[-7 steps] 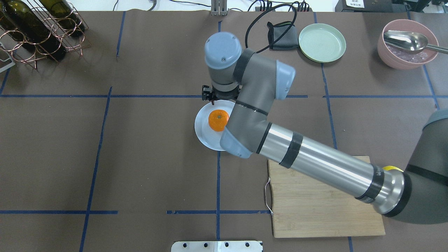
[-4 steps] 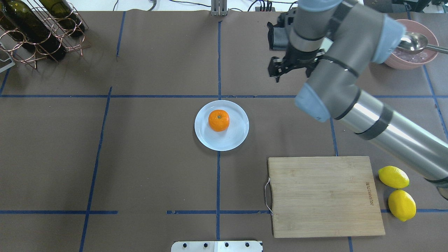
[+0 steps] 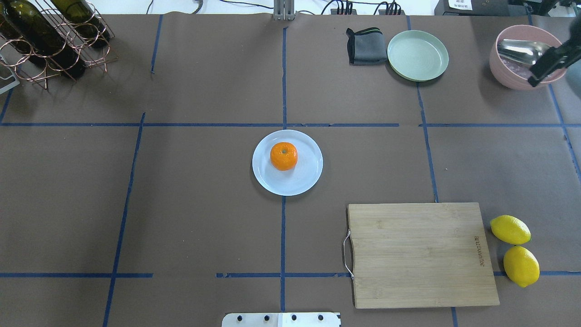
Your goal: Pick orange to plate
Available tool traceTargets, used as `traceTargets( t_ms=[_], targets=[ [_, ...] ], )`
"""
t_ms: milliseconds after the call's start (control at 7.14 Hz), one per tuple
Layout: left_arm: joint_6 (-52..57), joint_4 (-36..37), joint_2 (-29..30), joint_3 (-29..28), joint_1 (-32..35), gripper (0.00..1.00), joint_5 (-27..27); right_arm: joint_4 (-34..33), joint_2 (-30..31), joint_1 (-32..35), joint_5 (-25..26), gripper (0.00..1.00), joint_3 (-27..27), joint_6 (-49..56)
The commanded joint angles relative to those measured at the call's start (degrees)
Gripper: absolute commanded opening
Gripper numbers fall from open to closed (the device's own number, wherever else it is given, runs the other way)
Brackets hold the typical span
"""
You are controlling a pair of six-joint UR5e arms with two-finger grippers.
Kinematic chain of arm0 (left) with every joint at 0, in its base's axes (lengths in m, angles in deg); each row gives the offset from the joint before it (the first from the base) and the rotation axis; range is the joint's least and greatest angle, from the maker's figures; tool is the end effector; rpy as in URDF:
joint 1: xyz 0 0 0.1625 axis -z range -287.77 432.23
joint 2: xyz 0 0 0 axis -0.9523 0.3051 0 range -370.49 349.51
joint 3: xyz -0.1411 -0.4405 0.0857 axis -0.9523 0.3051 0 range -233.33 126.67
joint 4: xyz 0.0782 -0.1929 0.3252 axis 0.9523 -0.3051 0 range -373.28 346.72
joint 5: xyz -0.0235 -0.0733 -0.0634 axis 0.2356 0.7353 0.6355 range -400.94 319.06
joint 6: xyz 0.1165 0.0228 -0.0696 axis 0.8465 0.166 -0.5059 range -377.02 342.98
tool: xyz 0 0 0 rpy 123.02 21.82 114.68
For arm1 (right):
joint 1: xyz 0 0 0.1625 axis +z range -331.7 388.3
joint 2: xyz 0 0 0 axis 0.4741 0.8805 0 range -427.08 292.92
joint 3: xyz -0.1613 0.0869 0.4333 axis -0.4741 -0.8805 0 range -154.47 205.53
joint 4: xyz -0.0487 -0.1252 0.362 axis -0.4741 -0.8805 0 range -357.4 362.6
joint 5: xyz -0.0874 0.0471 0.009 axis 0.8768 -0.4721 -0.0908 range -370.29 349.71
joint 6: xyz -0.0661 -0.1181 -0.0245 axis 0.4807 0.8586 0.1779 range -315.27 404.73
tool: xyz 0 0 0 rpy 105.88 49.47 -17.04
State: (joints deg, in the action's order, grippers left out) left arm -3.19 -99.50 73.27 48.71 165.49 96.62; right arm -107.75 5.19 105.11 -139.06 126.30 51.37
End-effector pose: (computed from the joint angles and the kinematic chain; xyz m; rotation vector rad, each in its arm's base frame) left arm -0.0552 -0.4099 0.6828 0.1564 0.8171 0.1885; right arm -0.0854 -0.5712 0.5297 0.0985 -0.6865 -0.3804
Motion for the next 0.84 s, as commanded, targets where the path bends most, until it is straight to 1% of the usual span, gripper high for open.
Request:
traceTargets(
  t_ms=[0, 140, 280, 420, 700],
  targets=[
    [-0.29, -0.70, -0.09, -0.44, 0.00, 1.00, -0.10, 3.02, 10.91, 8.86, -1.13, 1.00, -0.14, 5.82],
    [-0.29, -0.62, 0.00, -1.14, -0.09, 1.00, 0.16, 4.35, 14.10, 11.06, -1.04, 1.00, -0.57, 5.75],
    [-0.12, -1.14, 0.17, -0.62, -0.09, 1.00, -0.10, 4.54, 17.44, 12.47, -1.21, 1.00, -0.49, 5.66],
    [0.06, -1.14, 0.17, -0.18, -0.09, 1.00, 0.25, 4.54, 18.95, 12.66, -1.39, 1.00, -0.05, 5.40],
    [-0.03, -1.06, 0.70, -0.18, -0.09, 1.00, -0.54, 4.54, 19.05, 12.66, -1.39, 1.00, 0.21, 5.40]
  ],
)
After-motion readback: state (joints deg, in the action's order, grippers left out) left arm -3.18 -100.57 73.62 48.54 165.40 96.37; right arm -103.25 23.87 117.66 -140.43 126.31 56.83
